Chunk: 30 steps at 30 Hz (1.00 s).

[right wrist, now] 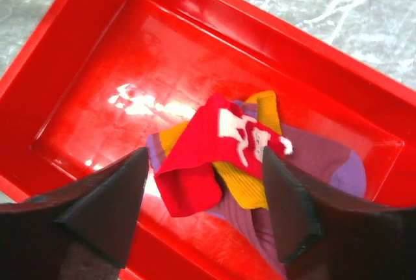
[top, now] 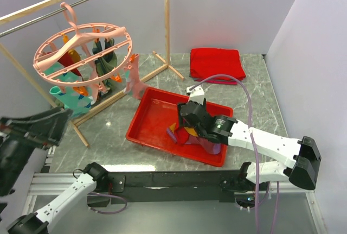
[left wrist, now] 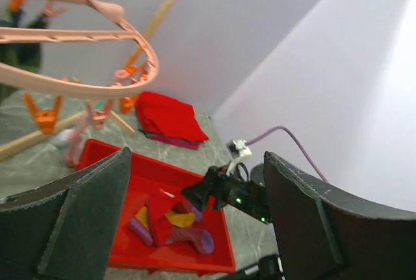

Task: Remove the socks clipped to the hanger

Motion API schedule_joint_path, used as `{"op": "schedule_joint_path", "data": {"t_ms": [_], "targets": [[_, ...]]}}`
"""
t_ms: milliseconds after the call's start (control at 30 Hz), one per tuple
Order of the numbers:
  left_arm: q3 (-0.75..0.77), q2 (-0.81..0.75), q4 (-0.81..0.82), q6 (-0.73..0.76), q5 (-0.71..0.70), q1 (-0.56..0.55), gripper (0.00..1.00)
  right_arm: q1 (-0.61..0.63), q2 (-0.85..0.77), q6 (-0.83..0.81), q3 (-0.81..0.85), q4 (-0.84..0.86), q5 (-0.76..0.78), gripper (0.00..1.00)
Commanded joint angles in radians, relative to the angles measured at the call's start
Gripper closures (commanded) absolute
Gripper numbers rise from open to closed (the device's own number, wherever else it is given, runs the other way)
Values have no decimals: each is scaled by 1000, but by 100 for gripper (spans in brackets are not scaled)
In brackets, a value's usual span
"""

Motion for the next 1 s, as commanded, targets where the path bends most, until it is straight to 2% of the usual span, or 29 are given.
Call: {"op": "schedule_joint_path", "data": {"t_ms": [0,200,333,433,467,567,600,700,833,967], "targets": [[28,-49,-47,35,-150,-20,12,11,10,19,72,58,-19,2],[24,-90,-89,20,-240,-79,12,135,53,-35,110,250,54,0],[-2,-125,-100,-9,-267,-115,14,149,100,-145,89,536,-18,0],[-30,-153,-107,-32,-268,-148,16,91,162,-237,130,626,-178,0],[-30,-158,-115,-43,-268,-161,17,35,198,-254,155,617,-288,0],[-35,-162,-142,-87,-257,-208,18,-64,254,-349,227,618,-491,0],[-39,-164,-146,-106,-250,-231,19,-90,266,-369,236,627,-618,0],[-61,-170,-132,-113,-234,-260,20,-173,332,-417,310,634,-806,0],[-73,-152,-110,-106,-228,-280,20,-228,464,-501,396,628,-952,0],[-94,-133,-83,-97,-217,-282,21,-277,562,-503,443,696,-1061,0]]}}
